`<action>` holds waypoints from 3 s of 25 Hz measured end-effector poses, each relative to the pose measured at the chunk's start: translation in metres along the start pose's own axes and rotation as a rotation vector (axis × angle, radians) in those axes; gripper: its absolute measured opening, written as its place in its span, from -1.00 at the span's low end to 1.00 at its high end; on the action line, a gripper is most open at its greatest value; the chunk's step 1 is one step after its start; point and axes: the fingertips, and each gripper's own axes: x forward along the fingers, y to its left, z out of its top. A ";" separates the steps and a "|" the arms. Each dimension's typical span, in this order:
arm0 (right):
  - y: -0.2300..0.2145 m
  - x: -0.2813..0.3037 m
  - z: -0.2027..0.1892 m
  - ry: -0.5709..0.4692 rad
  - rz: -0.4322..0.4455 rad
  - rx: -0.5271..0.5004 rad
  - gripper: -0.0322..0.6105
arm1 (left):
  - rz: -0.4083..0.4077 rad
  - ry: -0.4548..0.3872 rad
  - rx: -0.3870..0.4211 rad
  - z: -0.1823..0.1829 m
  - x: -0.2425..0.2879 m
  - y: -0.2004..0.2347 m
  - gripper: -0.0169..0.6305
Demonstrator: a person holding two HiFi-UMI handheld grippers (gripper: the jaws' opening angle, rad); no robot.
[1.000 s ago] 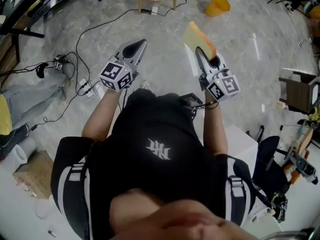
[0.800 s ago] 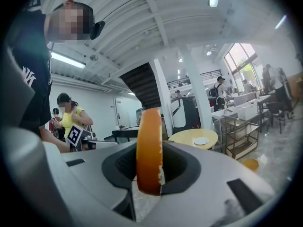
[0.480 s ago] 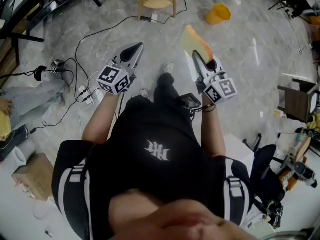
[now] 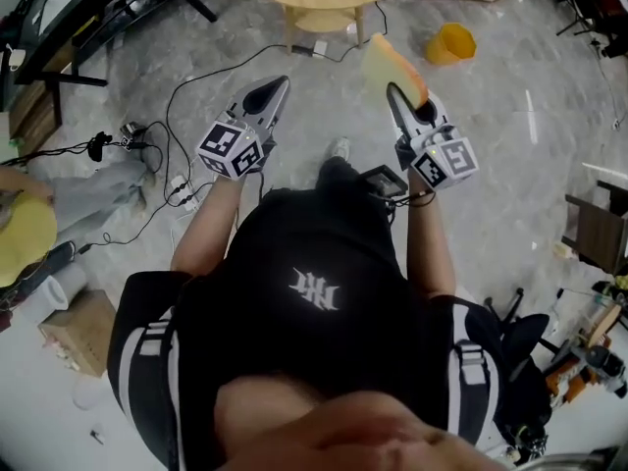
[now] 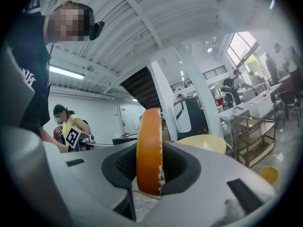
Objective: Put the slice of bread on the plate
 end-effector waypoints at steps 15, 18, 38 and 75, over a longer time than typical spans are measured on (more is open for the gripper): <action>-0.141 0.074 0.047 -0.004 0.113 0.020 -0.60 | 0.086 -0.022 0.063 0.070 0.139 0.039 -0.91; -0.155 0.090 0.047 0.007 0.131 0.037 -0.60 | 0.100 -0.016 0.062 0.075 0.151 0.044 -0.91; -0.243 0.209 0.044 0.145 -0.011 0.036 -0.60 | 0.002 0.026 -0.053 0.061 0.254 0.180 -0.91; -0.371 0.358 -0.071 0.405 0.184 0.342 -0.60 | 0.012 0.097 0.044 -0.012 0.411 0.282 -0.91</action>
